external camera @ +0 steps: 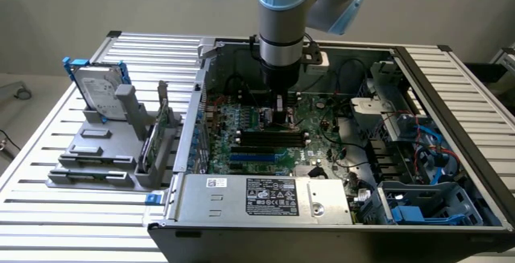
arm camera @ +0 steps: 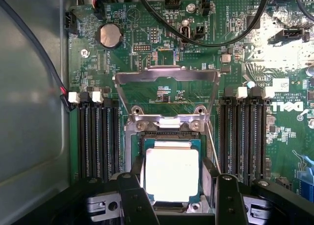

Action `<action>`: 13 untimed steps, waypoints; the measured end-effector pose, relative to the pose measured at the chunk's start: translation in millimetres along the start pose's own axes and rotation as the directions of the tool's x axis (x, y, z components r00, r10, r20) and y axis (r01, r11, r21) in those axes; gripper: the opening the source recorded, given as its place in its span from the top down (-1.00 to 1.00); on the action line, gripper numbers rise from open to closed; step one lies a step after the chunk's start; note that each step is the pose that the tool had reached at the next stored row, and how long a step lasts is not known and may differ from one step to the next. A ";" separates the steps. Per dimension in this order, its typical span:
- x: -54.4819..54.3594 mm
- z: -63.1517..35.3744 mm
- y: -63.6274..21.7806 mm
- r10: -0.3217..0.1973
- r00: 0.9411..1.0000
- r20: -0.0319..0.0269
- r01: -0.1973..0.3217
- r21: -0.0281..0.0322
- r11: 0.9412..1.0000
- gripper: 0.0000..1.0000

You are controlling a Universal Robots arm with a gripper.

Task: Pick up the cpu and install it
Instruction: 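Place the cpu into insertion slot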

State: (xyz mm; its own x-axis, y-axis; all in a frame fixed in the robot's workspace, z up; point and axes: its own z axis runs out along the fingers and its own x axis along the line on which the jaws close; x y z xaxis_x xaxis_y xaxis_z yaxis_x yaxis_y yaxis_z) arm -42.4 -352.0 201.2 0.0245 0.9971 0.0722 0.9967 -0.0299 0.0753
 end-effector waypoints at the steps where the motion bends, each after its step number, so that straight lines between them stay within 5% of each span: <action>1: 0.0 0.3 0.0 0.000 1.000 0.000 0.000 0.000 1.000 -0.09; 13: 3.7 3.0 0.3 -0.001 1.000 0.005 0.001 0.000 1.000 -0.09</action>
State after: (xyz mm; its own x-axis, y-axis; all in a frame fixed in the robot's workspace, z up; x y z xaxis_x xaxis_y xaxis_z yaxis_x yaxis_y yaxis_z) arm -41.8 -348.0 198.4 0.0243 0.9974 0.0672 0.9967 -0.0294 0.0756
